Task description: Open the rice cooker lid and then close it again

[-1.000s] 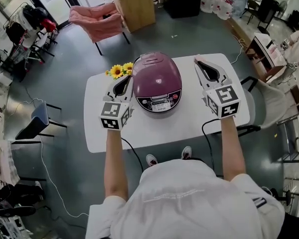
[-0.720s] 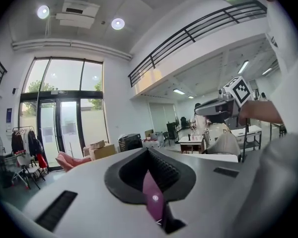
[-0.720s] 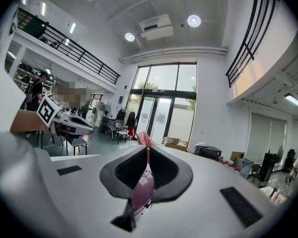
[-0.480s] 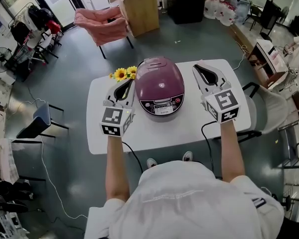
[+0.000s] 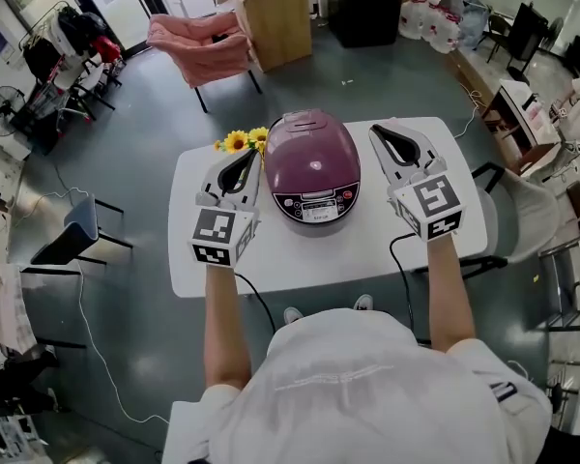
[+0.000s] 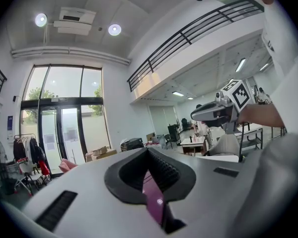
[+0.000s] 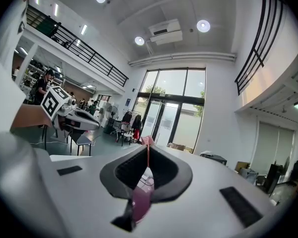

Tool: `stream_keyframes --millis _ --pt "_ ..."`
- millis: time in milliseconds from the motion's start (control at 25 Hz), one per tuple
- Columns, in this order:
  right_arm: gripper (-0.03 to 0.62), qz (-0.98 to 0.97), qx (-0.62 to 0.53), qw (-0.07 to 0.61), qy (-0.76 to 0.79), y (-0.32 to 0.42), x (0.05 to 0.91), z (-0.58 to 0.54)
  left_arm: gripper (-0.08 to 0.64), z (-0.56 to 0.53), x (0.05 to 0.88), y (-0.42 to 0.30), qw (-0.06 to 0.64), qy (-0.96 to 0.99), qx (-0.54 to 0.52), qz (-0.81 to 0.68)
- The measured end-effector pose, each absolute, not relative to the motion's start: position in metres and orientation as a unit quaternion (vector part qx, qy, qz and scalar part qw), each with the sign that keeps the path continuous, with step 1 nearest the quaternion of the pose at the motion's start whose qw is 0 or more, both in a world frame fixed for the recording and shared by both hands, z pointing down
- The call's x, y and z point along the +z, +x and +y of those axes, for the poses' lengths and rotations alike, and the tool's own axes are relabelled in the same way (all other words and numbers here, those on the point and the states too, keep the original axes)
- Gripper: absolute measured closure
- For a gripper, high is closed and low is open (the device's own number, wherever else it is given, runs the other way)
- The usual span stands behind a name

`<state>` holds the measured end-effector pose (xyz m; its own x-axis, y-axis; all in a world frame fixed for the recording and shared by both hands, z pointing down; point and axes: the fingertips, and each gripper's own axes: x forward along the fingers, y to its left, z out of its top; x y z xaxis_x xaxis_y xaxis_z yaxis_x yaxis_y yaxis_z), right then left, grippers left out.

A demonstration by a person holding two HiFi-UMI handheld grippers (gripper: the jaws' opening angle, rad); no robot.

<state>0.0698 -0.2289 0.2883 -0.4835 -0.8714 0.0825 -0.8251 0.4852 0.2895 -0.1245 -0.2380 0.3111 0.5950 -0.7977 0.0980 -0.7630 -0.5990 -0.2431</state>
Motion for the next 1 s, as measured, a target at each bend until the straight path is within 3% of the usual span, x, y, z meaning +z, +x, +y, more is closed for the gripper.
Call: stream_keyframes --millis 1000 --pt "0.560 -0.863 -0.103 0.124 0.478 0.055 0.305 -0.224 0.544 -0.227 0.330 -0.115 0.074 -0.895 -0.118 0.423"
